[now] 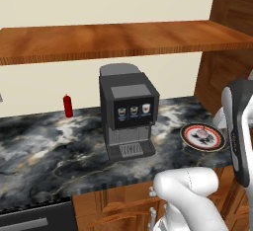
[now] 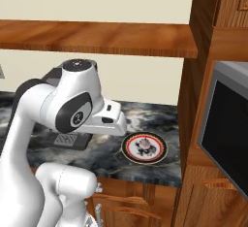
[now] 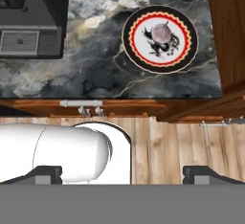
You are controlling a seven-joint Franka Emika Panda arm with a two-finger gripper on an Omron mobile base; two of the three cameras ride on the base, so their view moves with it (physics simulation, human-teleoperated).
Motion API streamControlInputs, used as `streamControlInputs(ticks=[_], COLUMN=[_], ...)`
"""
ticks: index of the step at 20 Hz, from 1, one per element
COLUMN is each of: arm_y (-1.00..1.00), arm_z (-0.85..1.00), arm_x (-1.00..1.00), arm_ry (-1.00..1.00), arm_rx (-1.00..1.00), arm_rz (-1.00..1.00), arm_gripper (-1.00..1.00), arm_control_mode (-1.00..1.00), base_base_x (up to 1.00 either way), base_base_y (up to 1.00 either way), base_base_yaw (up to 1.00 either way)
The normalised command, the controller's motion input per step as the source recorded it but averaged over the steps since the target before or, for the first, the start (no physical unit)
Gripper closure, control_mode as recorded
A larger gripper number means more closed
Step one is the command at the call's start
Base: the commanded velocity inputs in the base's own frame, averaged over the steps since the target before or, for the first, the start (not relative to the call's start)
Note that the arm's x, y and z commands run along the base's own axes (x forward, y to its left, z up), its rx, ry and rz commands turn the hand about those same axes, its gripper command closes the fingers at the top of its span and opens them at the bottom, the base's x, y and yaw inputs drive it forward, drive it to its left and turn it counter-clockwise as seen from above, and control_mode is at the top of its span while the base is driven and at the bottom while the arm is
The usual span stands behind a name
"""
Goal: Pick the garlic from the counter and place it in the microwave. Then turn on the microwave.
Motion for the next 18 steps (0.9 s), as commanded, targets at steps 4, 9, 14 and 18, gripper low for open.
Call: streamControlInputs(ticks=[4, 9, 14, 18], arm_y=[-0.14, -0.33, -0.20, -0.11], arm_z=[-0.39, -0.25, -0.28, -0.33], arm_x=[0.35, 0.44, 0.36, 0.43], arm_ry=[-0.01, 0.00, -0.01, 0.00], arm_rx=[0.00, 0.00, 0.00, 0.00], arm_rz=[0.00, 0.00, 0.00, 0.00], arm_gripper=[-1.00, -1.00, -1.00, -1.00], arm_control_mode=[-1.00, -1.00, -1.00, -1.00], base_base_x=[0.00, 0.00, 0.00, 0.00], base_base_y=[0.00, 0.00, 0.00, 0.00], base_base_yaw=[0.00, 0.00, 0.00, 0.00])
